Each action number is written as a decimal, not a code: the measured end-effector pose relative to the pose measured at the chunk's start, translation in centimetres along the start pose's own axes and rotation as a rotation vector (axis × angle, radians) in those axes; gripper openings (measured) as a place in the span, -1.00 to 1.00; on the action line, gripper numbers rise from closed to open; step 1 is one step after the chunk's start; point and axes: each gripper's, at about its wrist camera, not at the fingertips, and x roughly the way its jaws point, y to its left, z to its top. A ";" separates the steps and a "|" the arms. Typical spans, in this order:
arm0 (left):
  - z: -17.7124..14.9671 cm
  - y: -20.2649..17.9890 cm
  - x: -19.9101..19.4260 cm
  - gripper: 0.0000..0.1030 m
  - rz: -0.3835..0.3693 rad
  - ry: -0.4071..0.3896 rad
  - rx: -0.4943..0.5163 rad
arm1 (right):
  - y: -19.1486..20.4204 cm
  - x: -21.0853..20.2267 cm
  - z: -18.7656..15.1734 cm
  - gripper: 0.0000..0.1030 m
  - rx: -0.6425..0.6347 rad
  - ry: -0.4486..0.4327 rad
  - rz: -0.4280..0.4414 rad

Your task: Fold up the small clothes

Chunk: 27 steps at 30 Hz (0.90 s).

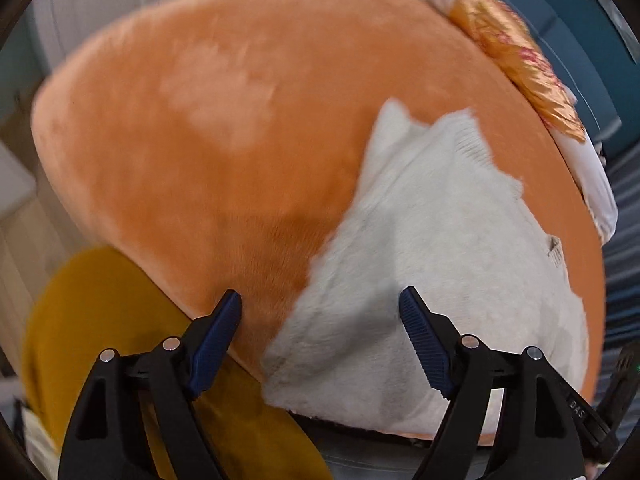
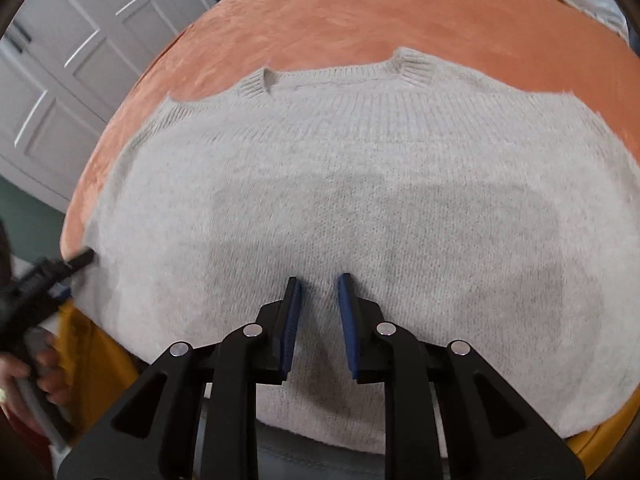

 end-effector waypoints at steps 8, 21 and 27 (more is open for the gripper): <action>0.2 -3.1 -2.3 -0.71 -0.130 -0.044 0.057 | -1.4 -2.6 -0.6 -0.41 0.077 -0.042 0.080; -4.0 -21.2 -11.8 -0.85 -0.381 -0.185 0.523 | -7.0 -8.8 -7.1 -0.30 0.209 -0.127 0.087; -9.2 -30.4 -9.8 -0.89 -0.466 -0.100 0.755 | -10.8 -10.4 -10.0 -0.29 0.296 -0.149 0.055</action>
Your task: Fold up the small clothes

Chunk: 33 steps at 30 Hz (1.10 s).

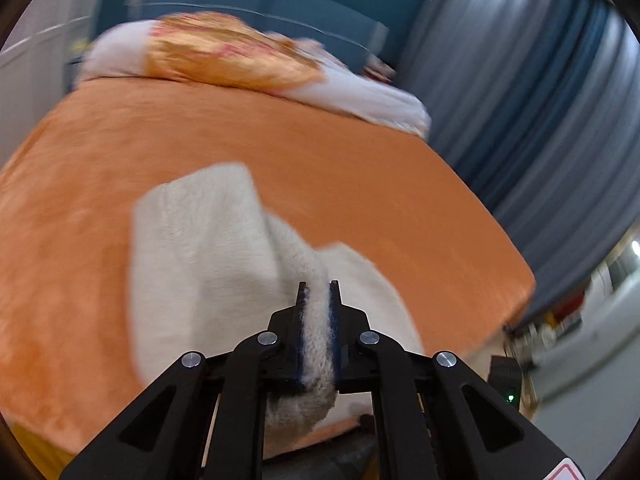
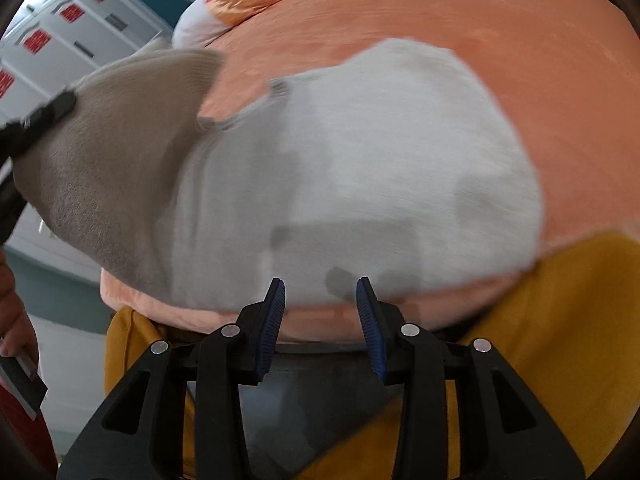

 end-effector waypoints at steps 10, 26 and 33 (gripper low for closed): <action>-5.7 -3.4 12.8 -0.84 0.036 0.314 0.074 | -6.3 -3.7 -0.9 -0.11 0.167 -0.081 -0.026; -7.3 0.3 3.9 0.15 0.275 0.237 0.070 | 2.5 3.9 8.8 0.55 0.042 0.015 0.076; -8.2 3.5 2.7 0.15 0.325 0.256 0.015 | 5.3 6.9 8.4 0.58 -0.001 0.073 0.044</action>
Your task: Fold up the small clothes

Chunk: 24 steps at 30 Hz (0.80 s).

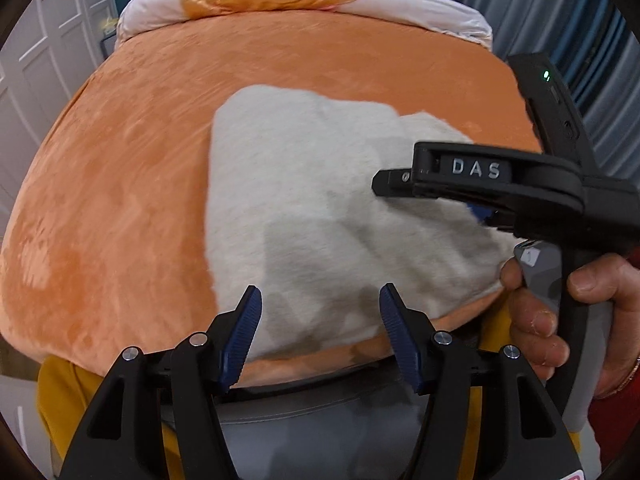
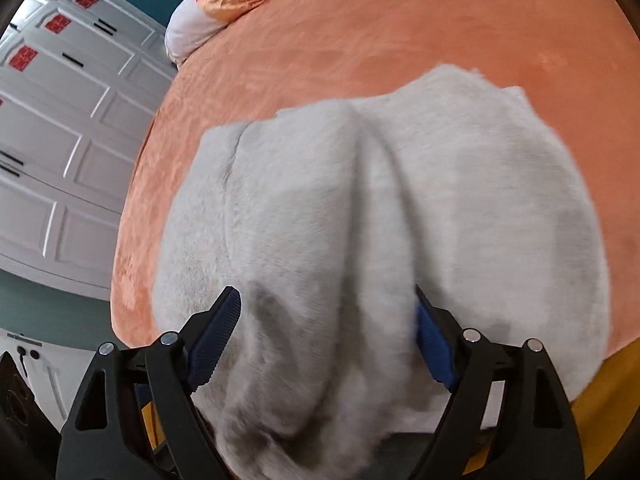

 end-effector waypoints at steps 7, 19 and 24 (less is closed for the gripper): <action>-1.0 1.2 1.7 0.27 0.002 0.061 -0.007 | 0.9 0.6 0.5 0.58 0.008 0.019 -0.021; -2.4 3.3 3.9 0.30 0.036 0.104 -0.020 | 6.3 -3.0 2.7 -0.74 -0.161 -0.036 0.063; -1.7 4.2 3.3 0.27 0.026 0.075 -0.062 | 6.3 -11.2 4.1 -0.76 -0.183 -0.221 0.342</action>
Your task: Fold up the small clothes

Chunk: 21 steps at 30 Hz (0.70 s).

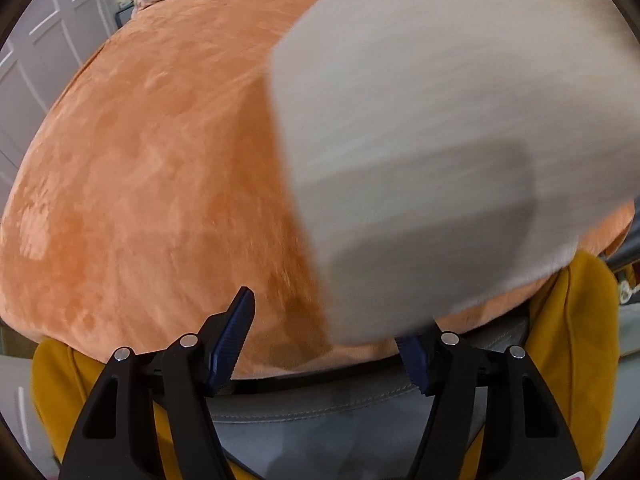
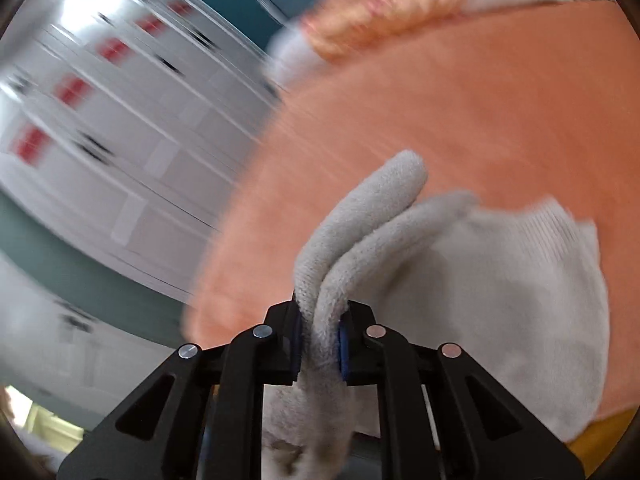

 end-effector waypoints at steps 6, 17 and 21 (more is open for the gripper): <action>0.5 -0.2 1.9 0.27 -0.047 0.038 -0.016 | -14.8 1.8 -4.7 -0.75 0.177 0.187 -0.477; 0.4 -0.4 -0.2 0.24 -0.044 0.009 0.014 | -14.4 -3.6 -8.1 0.22 0.281 0.060 -0.346; -0.2 -0.6 -4.7 0.26 -0.125 -0.107 0.005 | -12.5 -5.1 -10.1 0.22 0.216 0.047 -0.414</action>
